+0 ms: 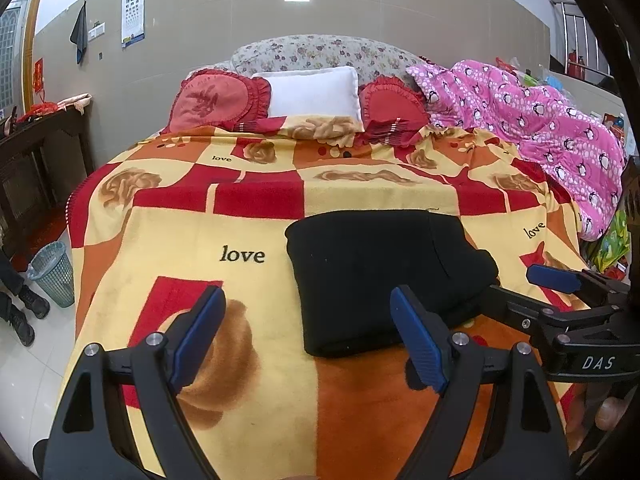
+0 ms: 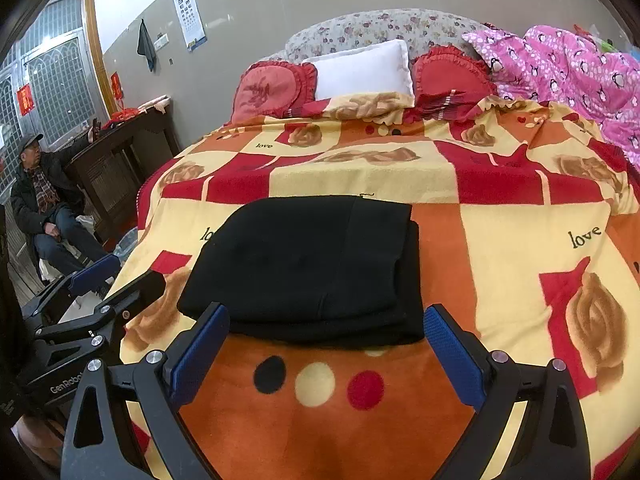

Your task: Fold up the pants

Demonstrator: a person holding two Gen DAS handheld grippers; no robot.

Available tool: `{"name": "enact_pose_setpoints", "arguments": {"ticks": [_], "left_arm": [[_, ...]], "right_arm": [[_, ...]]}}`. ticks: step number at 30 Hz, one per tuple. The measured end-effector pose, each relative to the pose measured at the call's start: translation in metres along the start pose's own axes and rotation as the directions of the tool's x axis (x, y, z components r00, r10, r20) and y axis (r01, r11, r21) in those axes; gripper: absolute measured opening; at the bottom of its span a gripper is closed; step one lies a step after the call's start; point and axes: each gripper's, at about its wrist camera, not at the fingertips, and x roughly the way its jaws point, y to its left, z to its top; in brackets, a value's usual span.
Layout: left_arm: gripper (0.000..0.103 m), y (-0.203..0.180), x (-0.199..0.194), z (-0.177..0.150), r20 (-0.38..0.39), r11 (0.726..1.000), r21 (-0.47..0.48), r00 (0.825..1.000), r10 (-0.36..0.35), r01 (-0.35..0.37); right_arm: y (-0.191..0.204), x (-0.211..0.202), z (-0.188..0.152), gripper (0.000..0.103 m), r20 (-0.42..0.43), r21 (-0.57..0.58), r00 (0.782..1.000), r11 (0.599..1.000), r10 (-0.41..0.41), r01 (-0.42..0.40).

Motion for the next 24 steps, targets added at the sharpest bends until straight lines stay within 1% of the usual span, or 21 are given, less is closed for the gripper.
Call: {"name": "enact_pose_setpoints", "arguments": {"ticks": [24], "left_arm": [[0.085, 0.000, 0.003, -0.005, -0.017, 1.000, -0.004, 1.000, 0.001, -0.001]], "right_arm": [[0.004, 0.012, -0.003, 0.099, -0.026, -0.014, 1.000, 1.000, 0.001, -0.002]]}}
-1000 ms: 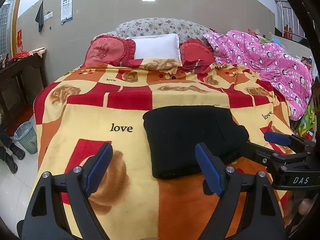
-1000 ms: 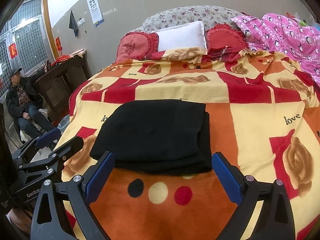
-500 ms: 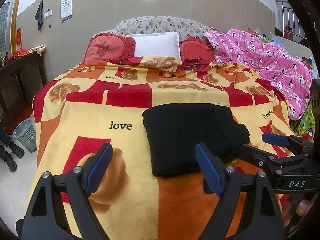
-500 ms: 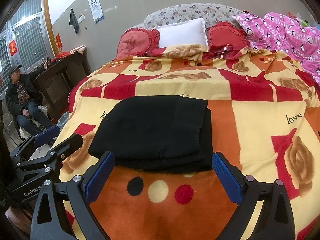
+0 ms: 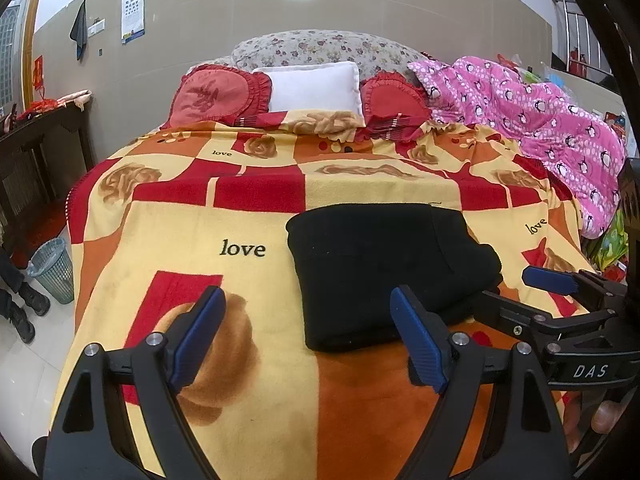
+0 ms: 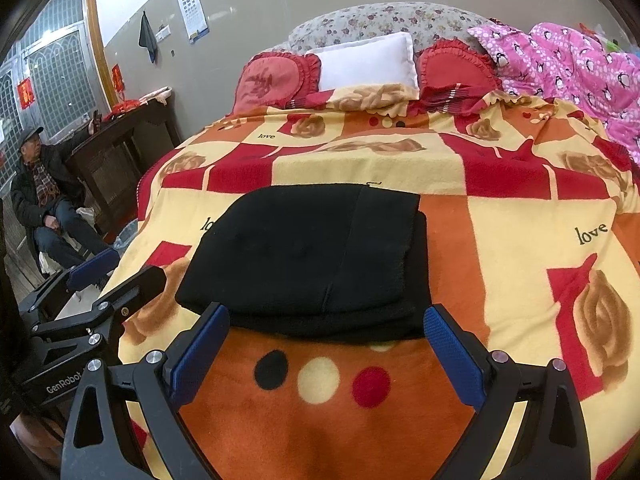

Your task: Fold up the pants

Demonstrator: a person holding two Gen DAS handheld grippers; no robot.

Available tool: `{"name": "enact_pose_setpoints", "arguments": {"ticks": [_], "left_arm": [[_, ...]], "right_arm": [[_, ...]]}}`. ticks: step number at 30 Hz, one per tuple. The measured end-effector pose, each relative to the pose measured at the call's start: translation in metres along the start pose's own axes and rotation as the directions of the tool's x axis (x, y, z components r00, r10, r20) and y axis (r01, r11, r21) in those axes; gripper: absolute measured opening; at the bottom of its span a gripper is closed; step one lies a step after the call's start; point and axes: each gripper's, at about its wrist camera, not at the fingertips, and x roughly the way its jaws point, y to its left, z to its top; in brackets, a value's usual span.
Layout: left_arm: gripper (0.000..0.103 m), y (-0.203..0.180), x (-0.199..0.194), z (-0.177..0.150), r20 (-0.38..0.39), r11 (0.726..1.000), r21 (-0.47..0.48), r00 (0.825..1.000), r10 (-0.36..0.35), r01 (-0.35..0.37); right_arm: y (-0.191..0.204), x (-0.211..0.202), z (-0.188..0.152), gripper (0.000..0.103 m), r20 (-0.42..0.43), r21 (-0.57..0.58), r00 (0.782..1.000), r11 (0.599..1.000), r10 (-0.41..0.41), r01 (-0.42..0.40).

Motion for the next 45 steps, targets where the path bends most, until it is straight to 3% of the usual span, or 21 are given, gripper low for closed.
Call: {"name": "enact_pose_setpoints", "arguments": {"ticks": [10, 14, 18, 21, 24, 28, 34, 37, 45], "left_arm": [[0.085, 0.000, -0.001, -0.001, -0.003, 1.000, 0.006, 1.000, -0.001, 0.001], [0.085, 0.002, 0.001, 0.001, -0.005, 1.000, 0.000, 1.000, -0.004, 0.004], [0.085, 0.002, 0.004, 0.001, -0.013, 1.000, -0.004, 1.000, -0.009, 0.009], [0.085, 0.001, 0.005, 0.001, -0.018, 1.000, 0.000, 1.000, -0.012, 0.012], [0.085, 0.002, 0.006, 0.002, -0.016, 1.000, 0.009, 1.000, -0.005, 0.005], [0.085, 0.007, 0.009, 0.002, -0.025, 1.000, -0.008, 1.000, -0.009, 0.009], [0.085, 0.011, 0.013, 0.001, -0.030, 1.000, -0.015, 1.000, -0.003, 0.003], [0.085, 0.011, 0.015, 0.001, -0.031, 1.000, -0.015, 1.000, 0.000, 0.000], [0.085, 0.016, 0.022, 0.001, -0.040, 1.000, -0.021, 0.999, 0.008, -0.009]], "right_arm": [[-0.012, -0.004, -0.001, 0.099, -0.001, 0.005, 1.000, 1.000, -0.016, 0.016], [-0.045, -0.012, -0.001, 0.099, 0.004, 0.068, 0.995, 0.993, -0.097, 0.097], [-0.067, -0.019, -0.003, 0.099, 0.007, 0.143, 0.996, 0.986, -0.092, 0.090], [-0.071, -0.018, -0.004, 0.099, 0.001, 0.120, 0.993, 0.986, -0.115, 0.114], [-0.091, -0.015, -0.004, 0.099, -0.022, 0.113, 0.983, 0.977, -0.181, 0.182], [-0.132, -0.004, -0.009, 0.099, -0.090, 0.115, 0.948, 0.943, -0.304, 0.313], [-0.191, 0.003, -0.012, 0.099, -0.154, 0.164, 0.908, 0.896, -0.390, 0.413], [-0.199, 0.006, -0.013, 0.099, -0.155, 0.186, 0.919, 0.902, -0.364, 0.389], [-0.186, 0.035, -0.015, 0.102, -0.190, 0.113, 0.911, 0.914, -0.366, 0.391]]}}
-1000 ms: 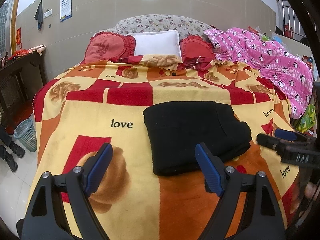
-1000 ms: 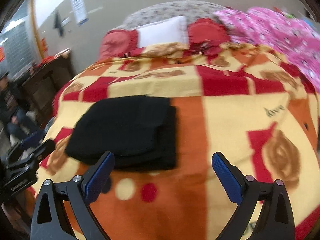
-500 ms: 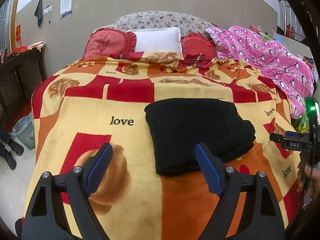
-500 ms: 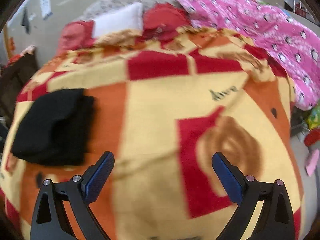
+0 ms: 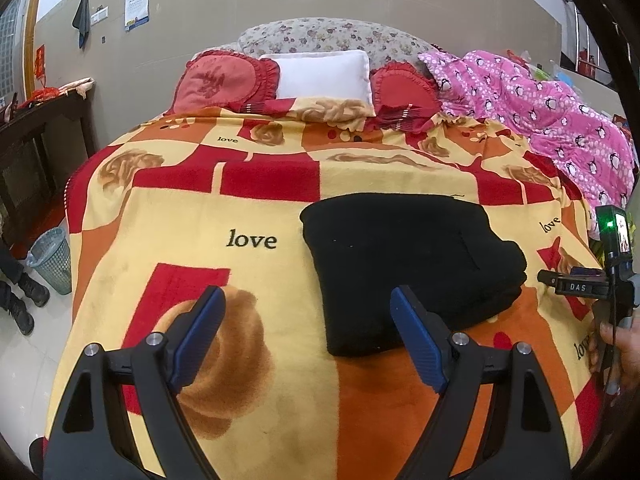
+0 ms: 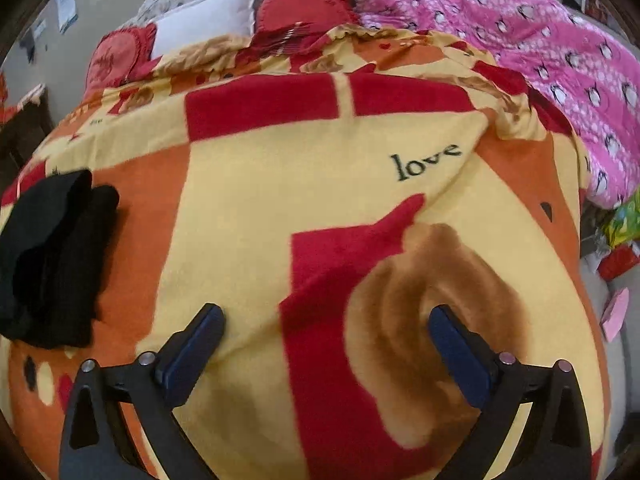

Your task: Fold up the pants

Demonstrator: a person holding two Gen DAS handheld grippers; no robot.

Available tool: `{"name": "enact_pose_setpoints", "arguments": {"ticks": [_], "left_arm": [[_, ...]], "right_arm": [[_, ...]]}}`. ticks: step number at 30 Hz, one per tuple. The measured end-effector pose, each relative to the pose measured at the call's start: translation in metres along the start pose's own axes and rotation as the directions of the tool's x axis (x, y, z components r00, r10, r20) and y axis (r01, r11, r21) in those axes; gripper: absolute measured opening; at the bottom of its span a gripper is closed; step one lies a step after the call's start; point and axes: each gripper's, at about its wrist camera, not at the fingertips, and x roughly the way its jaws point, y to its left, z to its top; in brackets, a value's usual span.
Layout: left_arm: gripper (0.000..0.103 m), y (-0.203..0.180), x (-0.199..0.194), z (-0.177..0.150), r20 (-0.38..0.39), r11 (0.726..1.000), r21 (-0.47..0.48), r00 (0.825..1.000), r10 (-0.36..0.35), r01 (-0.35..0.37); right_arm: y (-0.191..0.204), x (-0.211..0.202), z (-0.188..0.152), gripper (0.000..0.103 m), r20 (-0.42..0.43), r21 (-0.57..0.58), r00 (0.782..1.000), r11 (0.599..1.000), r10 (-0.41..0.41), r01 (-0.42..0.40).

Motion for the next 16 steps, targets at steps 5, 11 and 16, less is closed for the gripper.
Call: {"name": "enact_pose_setpoints", "arguments": {"ticks": [5, 11, 16], "left_arm": [[0.085, 0.0022, 0.0023, -0.0011, 0.002, 1.000, -0.008, 1.000, -0.015, 0.015], [0.085, 0.0021, -0.0004, -0.0015, 0.031, 1.000, 0.016, 0.999, -0.012, 0.012], [0.085, 0.0083, 0.0018, 0.0019, 0.014, 1.000, 0.000, 1.000, -0.025, 0.025]], "right_arm": [[0.0014, 0.0000, -0.0018, 0.102, 0.000, -0.004, 1.000, 1.000, 0.009, -0.009], [0.0009, -0.0006, -0.0030, 0.102, 0.011, -0.006, 1.000, 1.000, 0.020, -0.020], [0.0001, 0.0002, -0.0030, 0.102, 0.011, -0.006, 1.000, 1.000, 0.020, -0.020]]}}
